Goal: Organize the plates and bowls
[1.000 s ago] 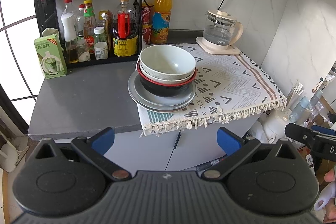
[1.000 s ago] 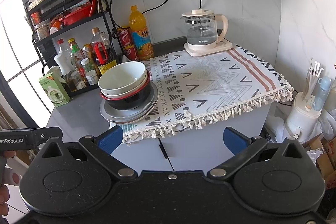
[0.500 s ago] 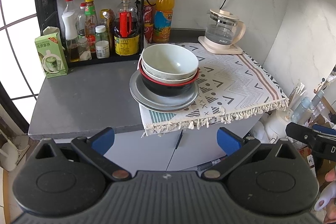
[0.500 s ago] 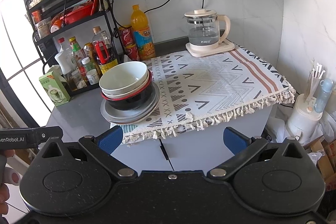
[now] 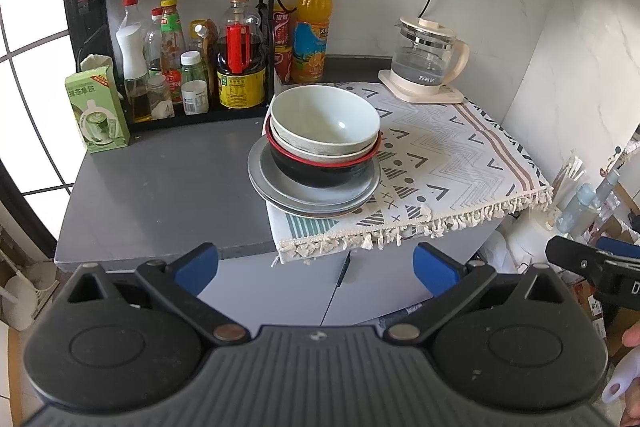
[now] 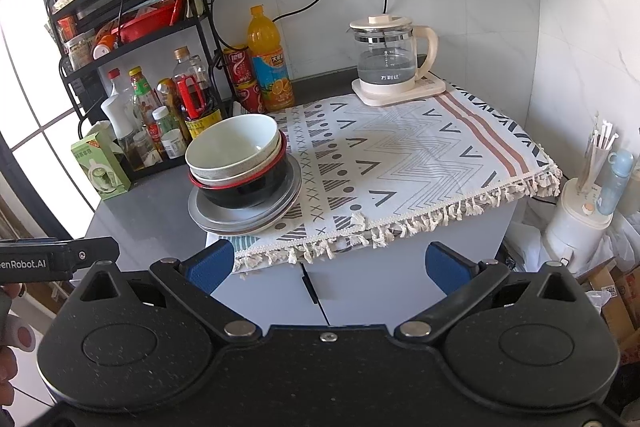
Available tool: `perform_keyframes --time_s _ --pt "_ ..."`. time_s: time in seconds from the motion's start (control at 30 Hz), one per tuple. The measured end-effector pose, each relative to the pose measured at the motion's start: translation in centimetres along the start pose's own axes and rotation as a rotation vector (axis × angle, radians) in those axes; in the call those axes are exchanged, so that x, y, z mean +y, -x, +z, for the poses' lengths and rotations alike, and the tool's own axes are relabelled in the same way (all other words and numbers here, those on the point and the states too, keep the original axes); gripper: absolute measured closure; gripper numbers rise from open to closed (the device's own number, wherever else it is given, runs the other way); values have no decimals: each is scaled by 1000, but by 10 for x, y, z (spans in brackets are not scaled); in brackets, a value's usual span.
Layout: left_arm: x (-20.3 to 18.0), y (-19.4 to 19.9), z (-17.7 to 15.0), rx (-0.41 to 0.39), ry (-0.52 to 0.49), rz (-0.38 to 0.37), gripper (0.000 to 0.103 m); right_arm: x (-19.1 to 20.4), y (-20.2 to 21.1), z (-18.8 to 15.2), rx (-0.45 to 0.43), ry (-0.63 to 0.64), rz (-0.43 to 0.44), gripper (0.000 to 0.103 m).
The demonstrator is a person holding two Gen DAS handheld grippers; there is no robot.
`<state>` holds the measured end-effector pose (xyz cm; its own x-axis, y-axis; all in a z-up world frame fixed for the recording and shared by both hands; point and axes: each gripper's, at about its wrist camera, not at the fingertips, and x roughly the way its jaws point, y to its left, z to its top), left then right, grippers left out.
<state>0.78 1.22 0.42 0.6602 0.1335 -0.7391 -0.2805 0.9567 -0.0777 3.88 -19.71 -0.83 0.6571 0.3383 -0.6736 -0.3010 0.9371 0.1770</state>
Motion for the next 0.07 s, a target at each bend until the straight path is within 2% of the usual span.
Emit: perform_keyframes --time_s 0.07 --pt "-1 0 0 0 -4 -3 0 -2 -1 1 2 -3 1 0"
